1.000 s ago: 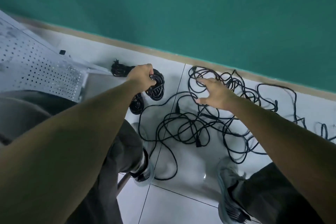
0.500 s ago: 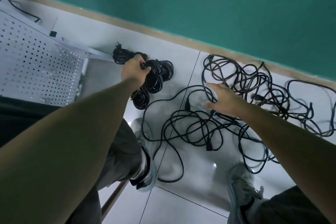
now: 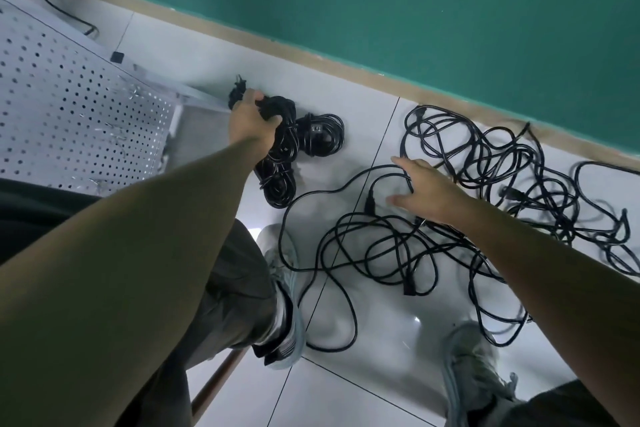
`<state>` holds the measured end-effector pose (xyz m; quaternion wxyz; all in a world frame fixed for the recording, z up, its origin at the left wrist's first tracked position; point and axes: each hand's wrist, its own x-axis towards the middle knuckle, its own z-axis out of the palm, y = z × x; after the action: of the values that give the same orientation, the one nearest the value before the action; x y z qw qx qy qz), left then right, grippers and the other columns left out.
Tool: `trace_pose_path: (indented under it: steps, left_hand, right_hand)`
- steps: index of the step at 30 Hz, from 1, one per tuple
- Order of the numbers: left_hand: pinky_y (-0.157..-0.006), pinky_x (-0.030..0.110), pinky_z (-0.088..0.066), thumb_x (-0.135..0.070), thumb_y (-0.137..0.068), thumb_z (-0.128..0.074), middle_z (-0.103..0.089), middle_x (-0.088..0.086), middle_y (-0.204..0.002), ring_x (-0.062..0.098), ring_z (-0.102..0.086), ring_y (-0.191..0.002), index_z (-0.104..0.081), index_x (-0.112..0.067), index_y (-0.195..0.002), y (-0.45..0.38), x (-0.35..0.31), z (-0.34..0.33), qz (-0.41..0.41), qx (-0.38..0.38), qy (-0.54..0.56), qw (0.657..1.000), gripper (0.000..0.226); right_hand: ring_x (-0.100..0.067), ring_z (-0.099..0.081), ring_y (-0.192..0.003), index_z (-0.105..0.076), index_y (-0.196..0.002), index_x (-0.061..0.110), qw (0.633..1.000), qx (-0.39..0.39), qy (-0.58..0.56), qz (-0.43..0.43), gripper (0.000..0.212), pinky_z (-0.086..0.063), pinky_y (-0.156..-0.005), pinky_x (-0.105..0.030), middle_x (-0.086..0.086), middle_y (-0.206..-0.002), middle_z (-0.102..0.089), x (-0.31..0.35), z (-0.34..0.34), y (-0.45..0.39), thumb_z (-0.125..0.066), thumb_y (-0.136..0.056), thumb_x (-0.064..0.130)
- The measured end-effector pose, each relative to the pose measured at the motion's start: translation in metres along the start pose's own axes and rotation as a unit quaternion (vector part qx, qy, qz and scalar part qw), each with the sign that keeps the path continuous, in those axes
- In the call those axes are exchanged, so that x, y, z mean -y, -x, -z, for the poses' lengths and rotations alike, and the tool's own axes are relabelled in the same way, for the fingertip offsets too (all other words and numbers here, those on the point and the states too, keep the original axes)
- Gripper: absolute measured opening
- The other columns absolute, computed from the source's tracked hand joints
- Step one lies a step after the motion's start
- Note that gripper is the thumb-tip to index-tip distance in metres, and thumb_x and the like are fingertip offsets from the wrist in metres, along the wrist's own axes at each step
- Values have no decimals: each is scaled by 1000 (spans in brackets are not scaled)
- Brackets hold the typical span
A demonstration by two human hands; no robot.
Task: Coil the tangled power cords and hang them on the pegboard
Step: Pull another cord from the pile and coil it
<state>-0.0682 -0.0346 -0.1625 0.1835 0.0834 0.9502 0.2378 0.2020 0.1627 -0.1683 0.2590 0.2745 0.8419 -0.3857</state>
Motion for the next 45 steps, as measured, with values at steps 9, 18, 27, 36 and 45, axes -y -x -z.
trace_pose_path:
  steps: [9,18,27,36,45]
  left_hand:
    - [-105,45,-43,-35,-86,-77,-53,13,-138,34,-48,-128,-53,-16,-137,85,44,-50,-178,-17,-193,965,59]
    - [-106,48,-35,-58,-99,-48,-48,13,-144,36,-38,-131,-67,-10,-115,116,58,-83,-117,288,-407,859,54]
    - [-72,33,-41,-39,-87,-59,-56,5,-81,29,-56,-93,-60,-17,-80,100,17,-62,-73,270,-206,938,23]
    - [-67,28,-43,-32,-96,-71,-55,0,-68,15,-53,-67,-71,-15,-82,115,-107,30,-134,373,-22,918,22]
    - [-96,35,-52,-55,-86,-59,-70,-11,-122,12,-62,-107,-80,-21,-110,220,-196,154,-228,441,83,864,47]
  right_hand:
    - [-29,-38,-144,-21,-161,32,1000,-5,12,-11,84,-37,-113,-42,-7,-161,-31,-6,11,-4,-71,-93,36]
    - [-24,-30,-149,-16,-162,33,997,18,73,5,81,-41,-112,-48,-1,-163,-27,-2,-1,2,-64,-96,40]
    - [-25,-30,-149,-18,-162,32,997,17,78,17,83,-37,-116,-47,-4,-163,-28,17,14,23,-67,-95,42]
    - [-21,-13,-156,-6,-162,39,997,-53,-50,-11,127,-21,-126,-45,-1,-170,-13,61,60,93,-92,-69,44]
    - [-17,1,-158,8,-158,50,970,-142,-193,40,147,-13,-128,-51,10,-171,4,123,79,185,-95,-53,52]
